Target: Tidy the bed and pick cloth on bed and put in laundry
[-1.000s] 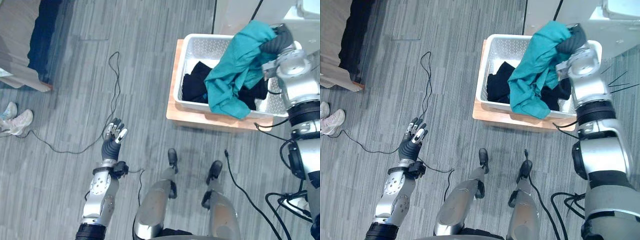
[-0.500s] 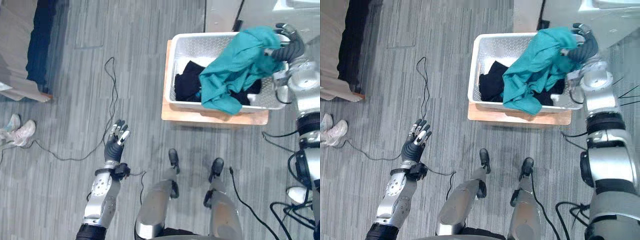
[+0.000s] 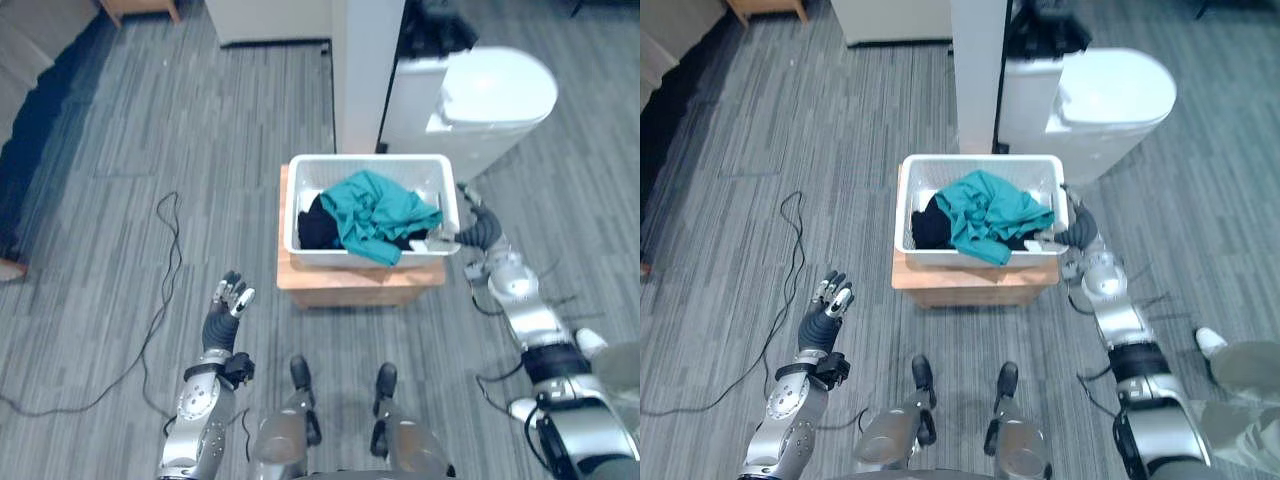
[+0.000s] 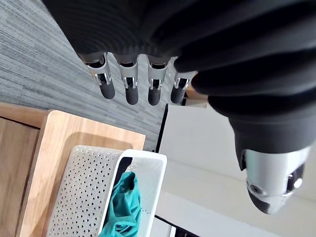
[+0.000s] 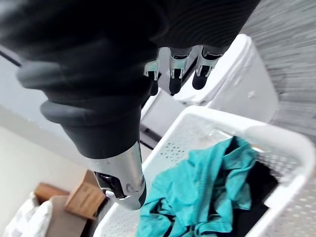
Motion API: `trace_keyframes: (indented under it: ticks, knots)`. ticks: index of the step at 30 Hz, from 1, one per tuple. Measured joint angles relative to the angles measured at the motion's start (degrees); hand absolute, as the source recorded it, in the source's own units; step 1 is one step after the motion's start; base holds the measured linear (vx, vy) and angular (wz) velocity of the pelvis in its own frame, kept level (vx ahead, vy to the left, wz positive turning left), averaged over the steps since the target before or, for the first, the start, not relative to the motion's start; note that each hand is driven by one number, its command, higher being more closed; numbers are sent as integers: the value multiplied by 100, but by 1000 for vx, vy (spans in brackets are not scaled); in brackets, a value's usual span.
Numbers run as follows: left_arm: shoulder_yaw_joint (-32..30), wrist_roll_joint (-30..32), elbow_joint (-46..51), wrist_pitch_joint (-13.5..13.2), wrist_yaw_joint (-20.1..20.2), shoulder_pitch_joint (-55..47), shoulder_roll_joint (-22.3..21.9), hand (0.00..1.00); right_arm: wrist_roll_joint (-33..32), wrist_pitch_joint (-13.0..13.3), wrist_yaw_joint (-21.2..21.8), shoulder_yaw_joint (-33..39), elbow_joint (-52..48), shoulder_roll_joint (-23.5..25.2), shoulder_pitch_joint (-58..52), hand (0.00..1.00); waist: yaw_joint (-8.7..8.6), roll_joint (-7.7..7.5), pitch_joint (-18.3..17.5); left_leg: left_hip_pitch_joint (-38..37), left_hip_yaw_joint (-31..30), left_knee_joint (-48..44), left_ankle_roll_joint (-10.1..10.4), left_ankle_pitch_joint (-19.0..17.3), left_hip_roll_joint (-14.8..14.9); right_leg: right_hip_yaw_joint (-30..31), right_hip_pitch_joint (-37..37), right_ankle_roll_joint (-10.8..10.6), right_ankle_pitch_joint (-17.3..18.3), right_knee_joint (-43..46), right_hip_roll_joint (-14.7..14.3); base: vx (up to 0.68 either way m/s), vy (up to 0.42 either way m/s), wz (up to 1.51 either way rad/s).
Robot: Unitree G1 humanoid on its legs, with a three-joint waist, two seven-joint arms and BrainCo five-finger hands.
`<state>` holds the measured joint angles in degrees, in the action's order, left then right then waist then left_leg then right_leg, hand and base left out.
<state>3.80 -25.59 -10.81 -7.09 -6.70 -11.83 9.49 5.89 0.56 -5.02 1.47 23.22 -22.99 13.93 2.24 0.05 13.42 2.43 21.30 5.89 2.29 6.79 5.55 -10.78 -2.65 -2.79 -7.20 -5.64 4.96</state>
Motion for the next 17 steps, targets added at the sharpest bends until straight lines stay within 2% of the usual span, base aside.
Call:
trace_keyframes:
  ticks: [3, 8, 17]
  knots:
    - [7, 164, -684, 17, 1, -125, -100, 0, -306, 0, 20, 88, 14, 286, -540, 0, -153, -17, -133, -172, 57, 0, 33, -78, -18, 53, 133, -20, 32, 0, 14, 55, 3, -9]
    - [-70, 413, -2207, -21, -101, -128, -294, 0, -366, 63, 146, 98, 730, 811, -1299, 0, -170, -29, -353, -488, 188, 0, 64, -214, -33, 181, 382, -68, 111, 0, 15, 50, -2, -12]
    - [-474, 736, -3618, -85, -80, -185, -408, 0, -410, 314, 288, 211, 2436, 1405, -1432, 0, -142, -32, -666, -612, 249, 2, 27, -325, -91, 260, 470, -119, 167, -1, 45, 28, 5, -3]
